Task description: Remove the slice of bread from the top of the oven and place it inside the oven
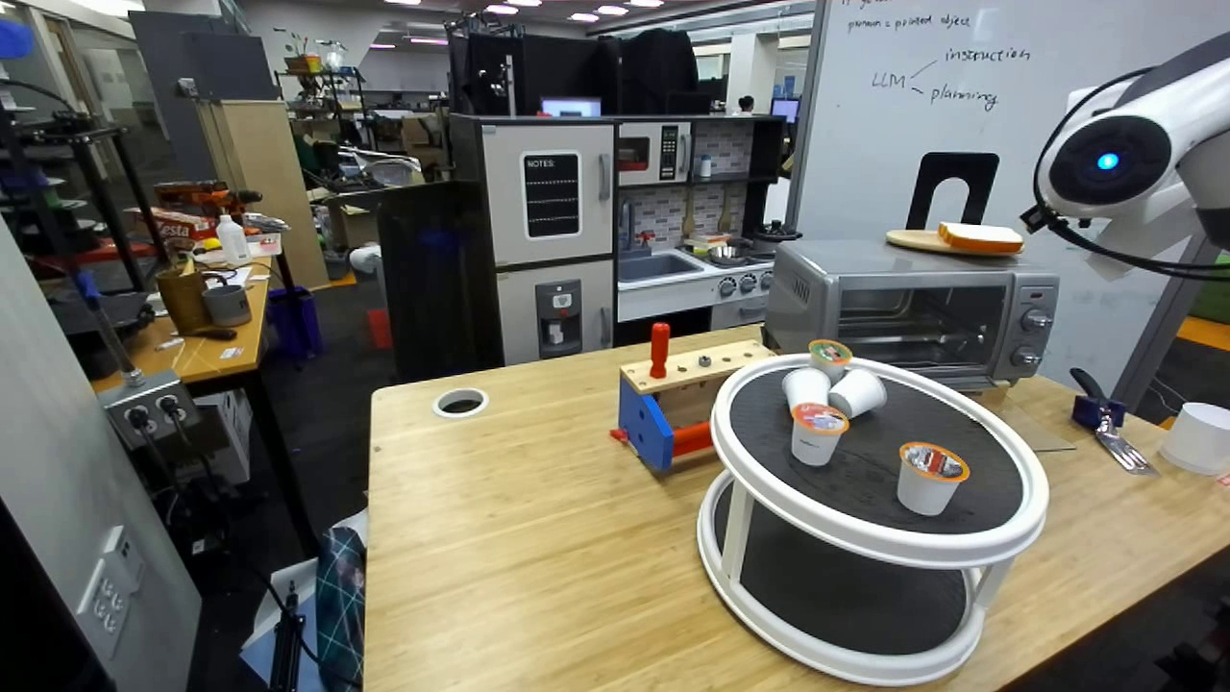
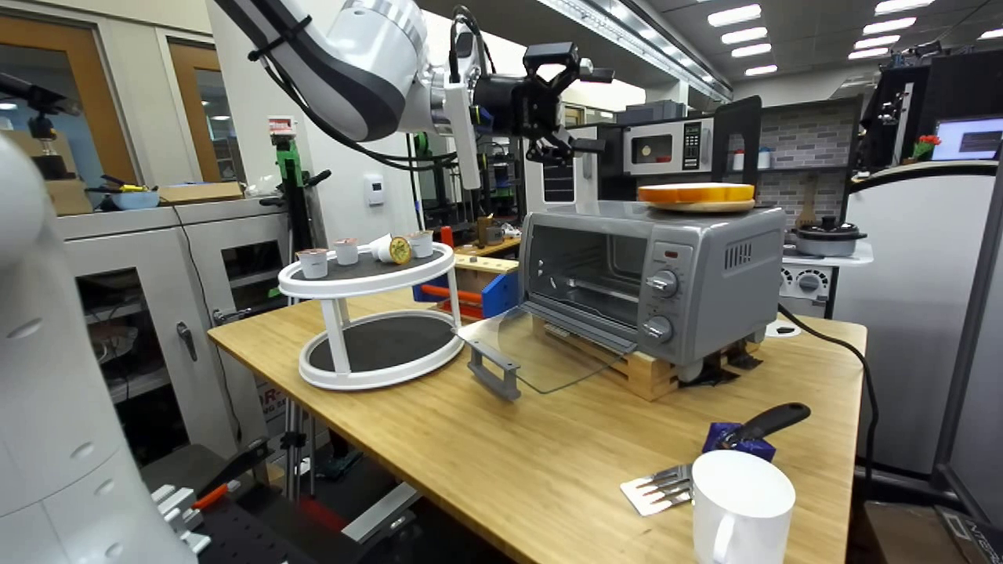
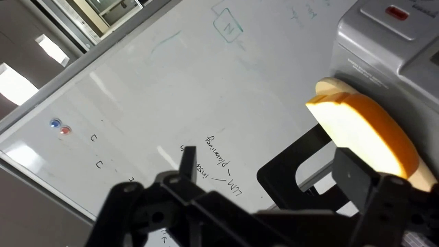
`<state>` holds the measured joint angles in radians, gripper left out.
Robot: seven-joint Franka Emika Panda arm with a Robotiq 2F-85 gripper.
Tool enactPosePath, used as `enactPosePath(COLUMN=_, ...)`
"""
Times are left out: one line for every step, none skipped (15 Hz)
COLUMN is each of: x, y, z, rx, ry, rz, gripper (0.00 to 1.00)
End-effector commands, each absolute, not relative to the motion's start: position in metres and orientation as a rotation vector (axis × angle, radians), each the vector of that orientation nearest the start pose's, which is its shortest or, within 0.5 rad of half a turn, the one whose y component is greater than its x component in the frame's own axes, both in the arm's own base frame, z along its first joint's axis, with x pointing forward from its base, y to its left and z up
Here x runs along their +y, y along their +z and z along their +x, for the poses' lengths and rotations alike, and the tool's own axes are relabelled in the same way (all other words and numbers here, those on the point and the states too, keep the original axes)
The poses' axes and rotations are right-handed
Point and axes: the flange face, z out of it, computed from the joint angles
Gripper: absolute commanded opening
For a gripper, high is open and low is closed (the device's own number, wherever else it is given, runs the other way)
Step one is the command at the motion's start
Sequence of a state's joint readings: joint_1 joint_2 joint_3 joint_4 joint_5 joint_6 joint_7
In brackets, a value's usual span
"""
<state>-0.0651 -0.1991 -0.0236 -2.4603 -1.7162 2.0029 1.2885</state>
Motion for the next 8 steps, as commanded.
enactPosePath(x=-0.0969, y=0.408, z=0.4549, rx=-0.15, ry=0.71, rz=1.809, gripper=1.0)
enactPosePath(x=-0.095, y=0.4077, z=0.454, rx=-0.135, ry=0.716, rz=1.821, gripper=1.0)
enactPosePath(x=-0.0931, y=0.4072, z=0.4535, rx=-0.119, ry=0.72, rz=1.826, gripper=1.0)
enactPosePath(x=-0.0919, y=0.4069, z=0.4528, rx=-0.11, ry=0.719, rz=1.833, gripper=1.0)
enactPosePath(x=-0.091, y=0.4058, z=0.452, rx=-0.104, ry=0.717, rz=1.844, gripper=1.0)
enactPosePath(x=-0.0905, y=0.4045, z=0.4507, rx=-0.094, ry=0.711, rz=1.857, gripper=1.0)
enactPosePath(x=-0.0905, y=0.4016, z=0.4492, rx=-0.082, ry=0.696, rz=1.863, gripper=1.0)
enactPosePath(x=-0.0915, y=0.3985, z=0.4481, rx=-0.073, ry=0.675, rz=1.862, gripper=1.0)
